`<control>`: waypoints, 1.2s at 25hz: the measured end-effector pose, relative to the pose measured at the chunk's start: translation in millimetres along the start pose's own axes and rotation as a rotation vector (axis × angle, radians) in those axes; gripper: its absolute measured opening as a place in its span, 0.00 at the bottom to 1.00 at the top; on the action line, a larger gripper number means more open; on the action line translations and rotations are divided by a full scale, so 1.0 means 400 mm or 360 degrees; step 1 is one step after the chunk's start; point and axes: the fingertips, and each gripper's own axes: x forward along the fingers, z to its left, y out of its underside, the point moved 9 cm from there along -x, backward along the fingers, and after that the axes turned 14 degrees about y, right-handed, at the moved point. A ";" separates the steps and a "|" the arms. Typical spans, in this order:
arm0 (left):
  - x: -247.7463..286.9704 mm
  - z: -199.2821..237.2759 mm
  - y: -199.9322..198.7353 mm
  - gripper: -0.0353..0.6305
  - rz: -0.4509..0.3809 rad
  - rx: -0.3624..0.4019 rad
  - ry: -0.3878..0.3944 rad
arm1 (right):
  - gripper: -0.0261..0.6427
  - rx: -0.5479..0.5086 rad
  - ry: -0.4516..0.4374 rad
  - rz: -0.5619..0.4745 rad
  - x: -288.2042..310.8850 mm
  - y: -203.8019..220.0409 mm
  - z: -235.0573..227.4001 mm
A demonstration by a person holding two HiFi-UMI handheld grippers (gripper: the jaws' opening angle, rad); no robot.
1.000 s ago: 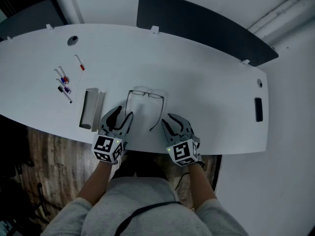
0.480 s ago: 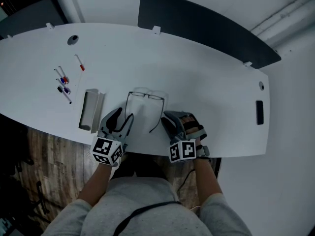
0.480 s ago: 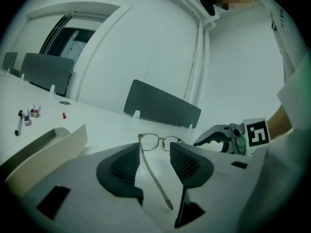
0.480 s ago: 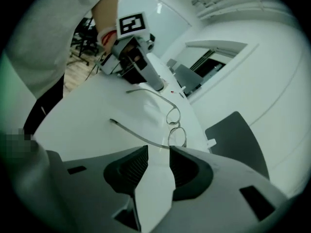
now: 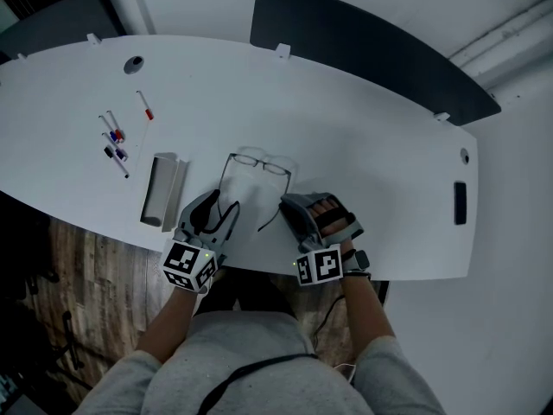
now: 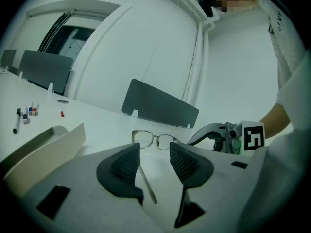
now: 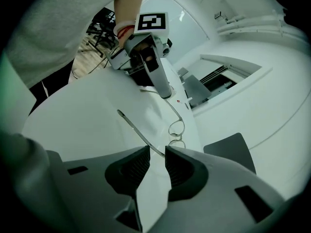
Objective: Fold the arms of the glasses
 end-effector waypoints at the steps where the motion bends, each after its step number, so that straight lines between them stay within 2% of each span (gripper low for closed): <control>1: 0.001 -0.001 0.000 0.35 0.0000 -0.0003 0.0008 | 0.19 -0.0020 -0.0005 -0.0012 0.002 -0.004 0.003; 6: 0.006 -0.006 0.001 0.35 0.0004 0.0005 0.0046 | 0.18 -0.0060 0.0017 -0.0055 0.011 -0.020 0.008; 11: -0.013 -0.006 -0.017 0.35 -0.0074 0.0049 0.0031 | 0.11 0.0053 0.0146 -0.0076 -0.002 -0.029 -0.023; 15: -0.055 -0.003 -0.058 0.35 -0.0170 0.0123 -0.0097 | 0.09 0.0228 0.0198 -0.0066 -0.018 -0.025 -0.045; 18: -0.072 0.004 -0.069 0.35 -0.0192 0.0147 -0.0163 | 0.09 0.0360 0.0212 -0.0062 -0.034 -0.019 -0.053; 23: -0.073 0.010 -0.058 0.35 -0.0167 0.0162 -0.0140 | 0.09 0.0574 0.0204 -0.0098 -0.070 -0.030 -0.059; 30: -0.058 0.005 -0.049 0.37 -0.0123 0.0172 -0.0094 | 0.09 0.0934 0.0102 -0.0154 -0.138 -0.043 -0.047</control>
